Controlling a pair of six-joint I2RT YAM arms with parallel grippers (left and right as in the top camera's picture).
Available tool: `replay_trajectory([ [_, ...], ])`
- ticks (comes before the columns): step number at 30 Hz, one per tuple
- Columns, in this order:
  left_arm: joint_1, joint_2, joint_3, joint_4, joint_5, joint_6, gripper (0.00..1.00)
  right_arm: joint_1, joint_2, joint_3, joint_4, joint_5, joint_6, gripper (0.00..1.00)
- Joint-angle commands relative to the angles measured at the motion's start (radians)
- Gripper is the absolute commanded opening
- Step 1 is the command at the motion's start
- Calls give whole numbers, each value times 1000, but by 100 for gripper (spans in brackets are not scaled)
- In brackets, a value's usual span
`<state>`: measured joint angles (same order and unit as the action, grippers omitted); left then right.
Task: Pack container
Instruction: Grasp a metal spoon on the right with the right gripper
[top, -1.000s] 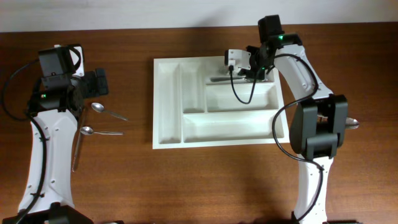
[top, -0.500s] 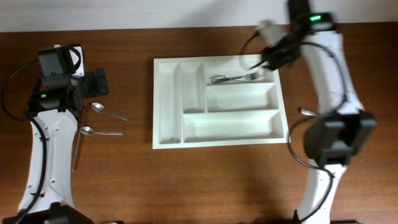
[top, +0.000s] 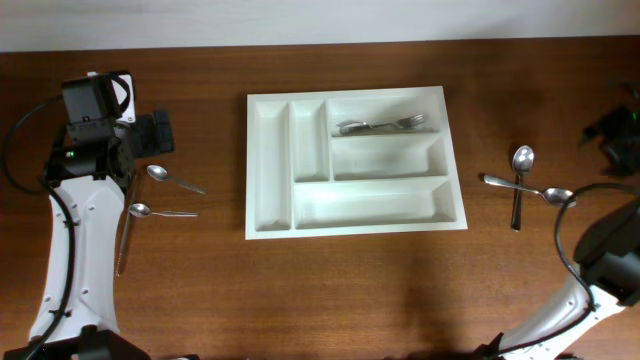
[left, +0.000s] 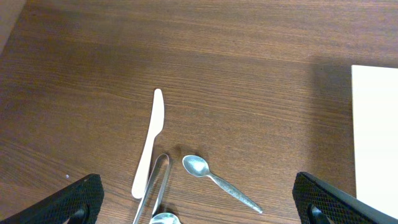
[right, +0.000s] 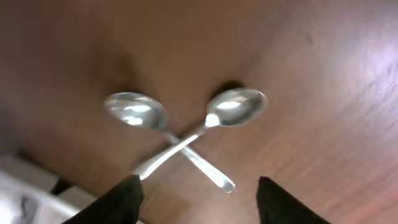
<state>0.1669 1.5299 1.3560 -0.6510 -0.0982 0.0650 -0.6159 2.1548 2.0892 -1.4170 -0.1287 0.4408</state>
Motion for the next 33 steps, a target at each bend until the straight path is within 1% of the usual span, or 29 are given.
replay_trajectory([
  [1,2,5,23,2,-4,19,99,-13,12,-122,42,-47,93,60],
  [3,2,5,23,2,-4,19,99,-5,12,-187,87,-42,106,59],
  [6,2,5,23,2,-3,19,99,8,12,-288,174,-33,208,59],
  [7,2,5,23,2,-4,19,99,10,12,-319,208,-40,239,59],
  [8,2,5,23,2,-4,19,99,14,12,-353,252,-50,262,56],
  [11,2,5,23,2,-3,19,99,31,12,-422,337,-62,275,54],
  [13,2,5,23,2,-4,19,99,41,12,-454,362,-58,280,54],
  [17,2,5,23,2,-4,19,99,55,12,-511,387,-1,351,54],
  [21,2,5,23,2,-3,19,99,60,12,-580,468,2,364,54],
  [24,2,5,23,2,-4,19,99,60,12,-615,514,2,385,47],
  [25,2,5,23,2,-4,19,99,60,12,-620,525,3,384,41],
  [27,2,5,23,2,-4,19,99,60,12,-621,527,3,384,23],
  [28,2,5,23,2,-4,19,99,60,12,-620,526,3,383,9],
  [29,2,5,23,2,-4,19,99,60,12,-620,523,3,383,4],
  [33,2,5,23,2,-4,19,99,59,7,-620,506,3,356,4],
])
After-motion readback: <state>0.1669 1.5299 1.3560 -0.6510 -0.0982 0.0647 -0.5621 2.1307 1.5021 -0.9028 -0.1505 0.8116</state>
